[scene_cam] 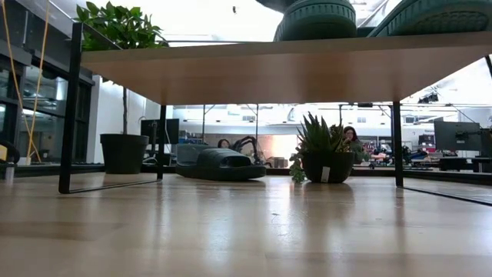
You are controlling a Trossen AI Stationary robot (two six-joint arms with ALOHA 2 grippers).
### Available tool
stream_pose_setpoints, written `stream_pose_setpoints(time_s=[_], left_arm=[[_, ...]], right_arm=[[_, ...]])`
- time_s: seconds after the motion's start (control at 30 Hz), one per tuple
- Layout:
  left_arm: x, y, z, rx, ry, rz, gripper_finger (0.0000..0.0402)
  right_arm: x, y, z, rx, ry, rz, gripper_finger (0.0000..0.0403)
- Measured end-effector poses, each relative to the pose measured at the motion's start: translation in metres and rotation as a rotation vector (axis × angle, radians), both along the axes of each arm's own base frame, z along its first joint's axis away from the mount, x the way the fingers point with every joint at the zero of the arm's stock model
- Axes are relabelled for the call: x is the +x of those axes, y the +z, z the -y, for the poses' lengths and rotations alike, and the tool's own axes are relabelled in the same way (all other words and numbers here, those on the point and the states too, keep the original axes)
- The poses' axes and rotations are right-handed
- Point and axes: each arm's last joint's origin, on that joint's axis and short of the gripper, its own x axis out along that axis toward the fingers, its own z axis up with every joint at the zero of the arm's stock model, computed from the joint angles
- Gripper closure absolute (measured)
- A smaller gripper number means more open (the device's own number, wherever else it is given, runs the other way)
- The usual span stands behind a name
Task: Pick and place slides into the shelf
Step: Put the bottom black slipper on the shelf
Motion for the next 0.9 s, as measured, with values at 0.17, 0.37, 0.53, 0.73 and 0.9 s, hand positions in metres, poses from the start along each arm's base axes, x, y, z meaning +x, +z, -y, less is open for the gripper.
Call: stream_pose_setpoints(time_s=[0.17, 0.37, 0.53, 0.73, 0.9], left_arm=[[0.0, 0.0, 0.0, -0.039, 0.031, 0.013, 0.0291], [0.0, 0.0, 0.0, -0.078, 0.056, 0.024, 0.0291], [0.0, 0.0, 0.0, -0.081, 0.06, 0.022, 0.0291], [0.0, -0.001, -0.001, -0.081, 0.06, 0.019, 0.0291], [-0.001, -0.002, -0.001, -0.076, 0.061, -0.002, 0.0291]], right_arm=[[0.014, -0.016, 0.008, 0.015, 0.093, 0.028, 0.0403], [0.033, -0.036, 0.007, 0.026, 0.188, 0.035, 0.0403], [0.051, -0.05, 0.0, 0.025, 0.237, 0.044, 0.0403], [0.075, -0.075, -0.015, 0.03, 0.284, 0.011, 0.0403], [0.091, -0.098, -0.024, 0.05, 0.312, -0.048, 0.0403]])
